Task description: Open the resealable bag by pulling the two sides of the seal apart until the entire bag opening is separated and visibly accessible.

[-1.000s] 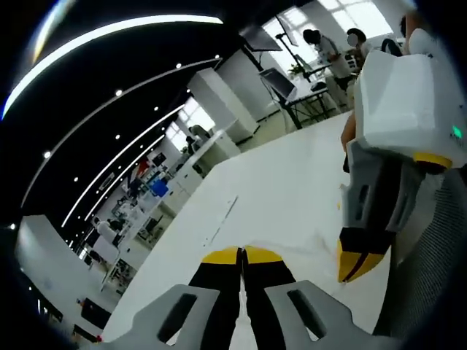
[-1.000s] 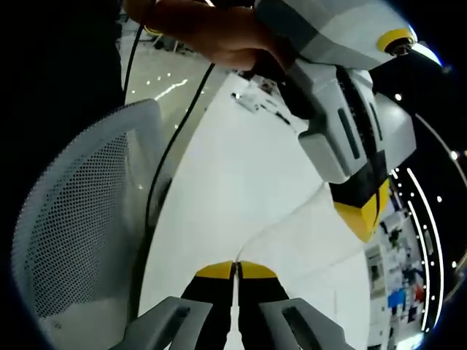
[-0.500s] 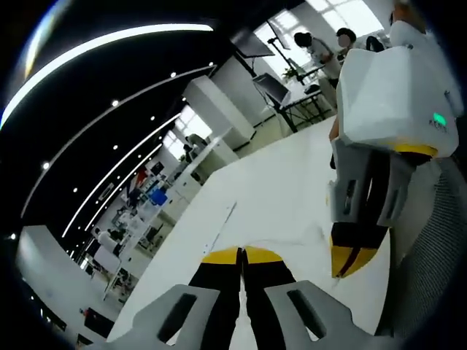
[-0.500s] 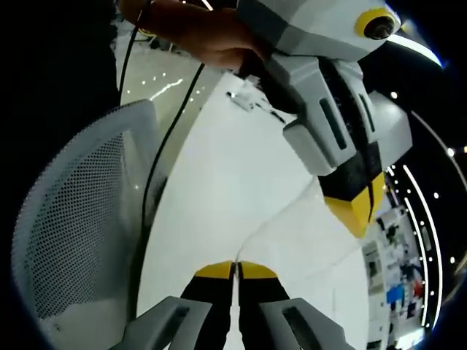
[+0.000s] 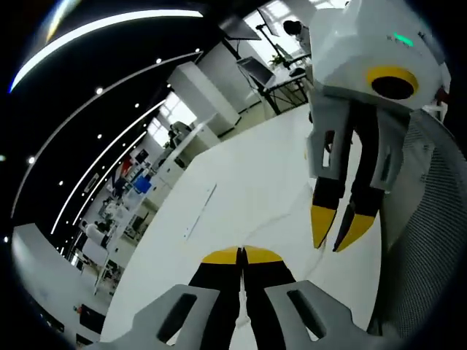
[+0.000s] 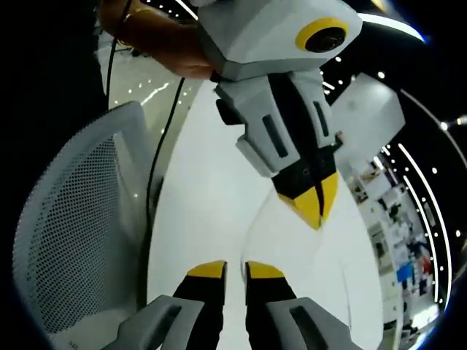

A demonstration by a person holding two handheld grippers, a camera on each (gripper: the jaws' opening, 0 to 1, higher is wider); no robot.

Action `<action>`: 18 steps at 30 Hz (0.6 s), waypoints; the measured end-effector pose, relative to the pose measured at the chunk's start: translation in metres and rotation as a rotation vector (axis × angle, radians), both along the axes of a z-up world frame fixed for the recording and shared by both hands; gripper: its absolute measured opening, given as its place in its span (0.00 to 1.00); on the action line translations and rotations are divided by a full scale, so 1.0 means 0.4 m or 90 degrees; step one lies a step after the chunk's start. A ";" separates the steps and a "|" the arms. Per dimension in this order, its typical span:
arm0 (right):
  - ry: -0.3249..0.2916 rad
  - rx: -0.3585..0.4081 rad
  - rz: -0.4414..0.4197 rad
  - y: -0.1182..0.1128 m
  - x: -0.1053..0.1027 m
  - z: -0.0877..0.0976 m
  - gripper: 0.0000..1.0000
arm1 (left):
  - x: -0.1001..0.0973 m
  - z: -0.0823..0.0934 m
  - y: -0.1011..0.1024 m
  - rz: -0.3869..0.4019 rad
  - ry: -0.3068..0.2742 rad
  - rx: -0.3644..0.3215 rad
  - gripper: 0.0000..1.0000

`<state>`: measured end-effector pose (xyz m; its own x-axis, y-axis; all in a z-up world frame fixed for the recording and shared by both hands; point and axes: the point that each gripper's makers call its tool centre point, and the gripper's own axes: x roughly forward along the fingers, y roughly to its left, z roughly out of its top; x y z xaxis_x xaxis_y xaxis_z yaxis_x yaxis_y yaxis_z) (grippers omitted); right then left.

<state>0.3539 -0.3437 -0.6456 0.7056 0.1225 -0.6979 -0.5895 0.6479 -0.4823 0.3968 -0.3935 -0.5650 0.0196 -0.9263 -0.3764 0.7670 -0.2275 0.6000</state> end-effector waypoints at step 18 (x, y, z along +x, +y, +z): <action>-0.001 0.077 -0.072 -0.011 -0.020 -0.012 0.06 | -0.014 -0.196 0.038 -0.010 0.035 0.113 0.00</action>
